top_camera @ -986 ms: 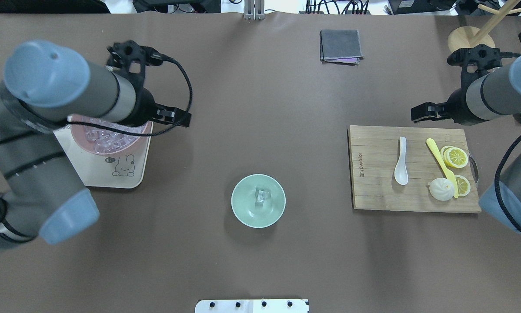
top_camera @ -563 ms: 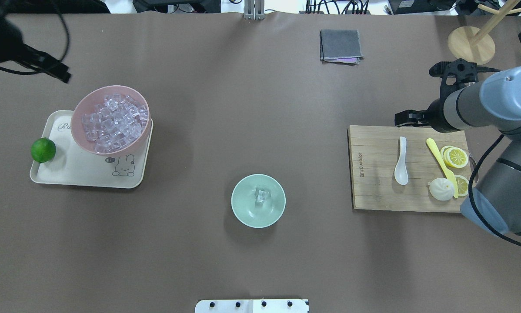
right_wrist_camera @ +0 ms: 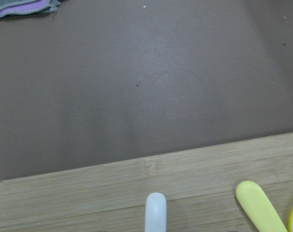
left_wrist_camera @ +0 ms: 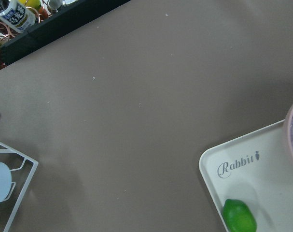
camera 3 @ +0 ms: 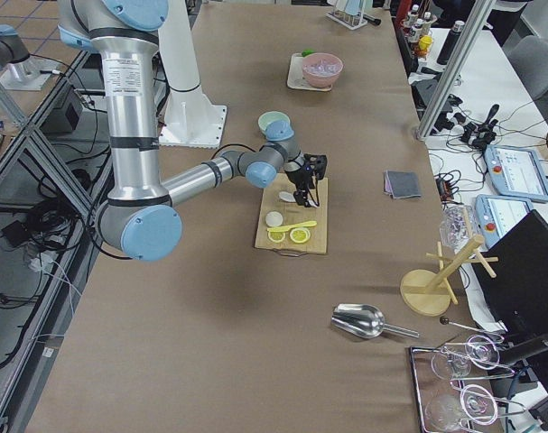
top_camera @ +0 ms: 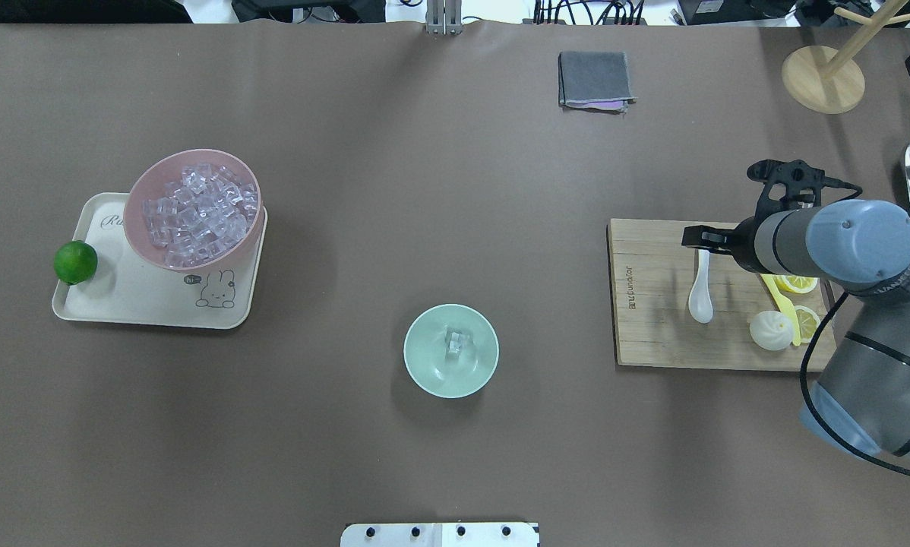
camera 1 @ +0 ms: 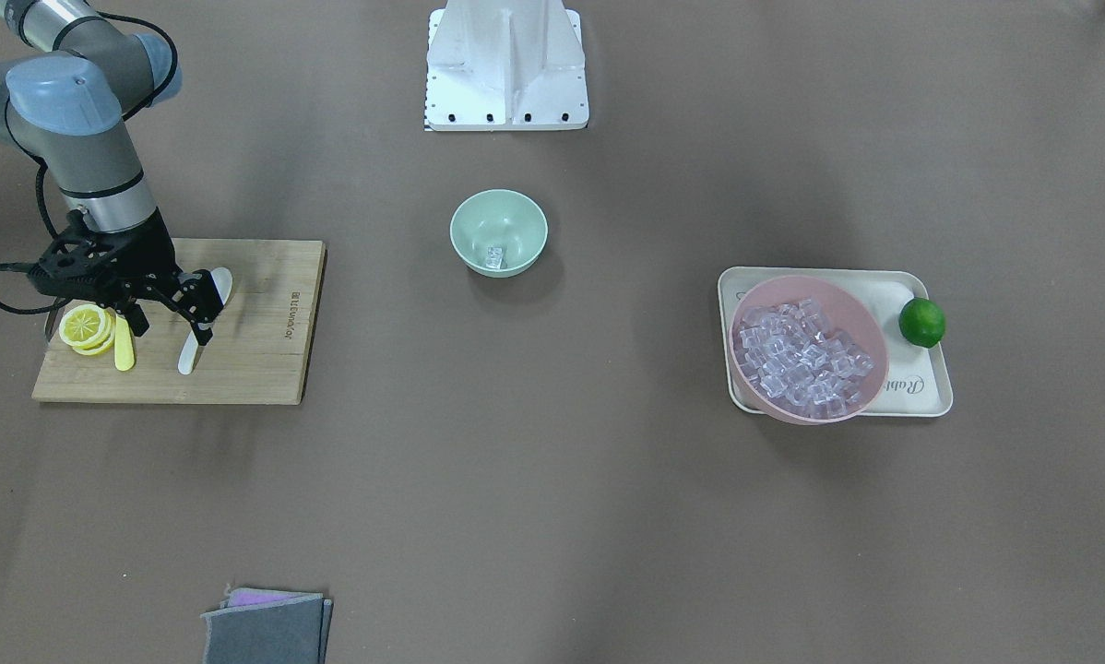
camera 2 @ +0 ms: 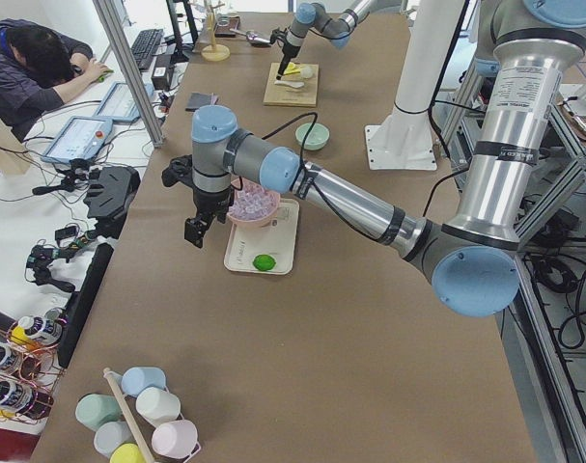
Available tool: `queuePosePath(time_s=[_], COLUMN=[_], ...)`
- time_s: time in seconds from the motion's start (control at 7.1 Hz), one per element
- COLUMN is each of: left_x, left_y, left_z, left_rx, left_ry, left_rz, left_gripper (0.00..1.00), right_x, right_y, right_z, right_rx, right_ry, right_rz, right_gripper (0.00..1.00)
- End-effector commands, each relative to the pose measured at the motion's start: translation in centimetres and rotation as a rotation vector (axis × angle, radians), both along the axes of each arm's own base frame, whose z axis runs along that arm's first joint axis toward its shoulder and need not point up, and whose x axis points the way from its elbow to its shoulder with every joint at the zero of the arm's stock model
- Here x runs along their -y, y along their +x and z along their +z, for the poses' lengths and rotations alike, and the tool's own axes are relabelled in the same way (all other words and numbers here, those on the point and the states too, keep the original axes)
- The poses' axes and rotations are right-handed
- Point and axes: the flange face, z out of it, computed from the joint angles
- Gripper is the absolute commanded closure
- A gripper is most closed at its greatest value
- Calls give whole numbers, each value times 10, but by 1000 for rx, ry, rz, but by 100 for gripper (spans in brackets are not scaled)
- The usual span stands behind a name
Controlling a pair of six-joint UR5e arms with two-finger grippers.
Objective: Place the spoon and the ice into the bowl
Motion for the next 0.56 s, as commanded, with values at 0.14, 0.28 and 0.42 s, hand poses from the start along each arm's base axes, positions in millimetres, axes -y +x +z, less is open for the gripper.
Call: queuePosePath(time_s=[0.14, 0.28, 0.42], left_x=[-1, -3, -5], left_y=[-4, -4, -4], left_z=[2, 5, 6], left_rx=[2, 1, 1], left_ry=[5, 5, 5], left_rz=[2, 1, 1], left_gripper=[2, 2, 2], right_x=[-27, -26, -25], right_y=[-17, -20, -25], right_z=[11, 4, 3], right_rx=[41, 48, 46], right_ry=[-12, -8, -10], right_rz=[70, 68, 65], right_gripper=[20, 20, 21])
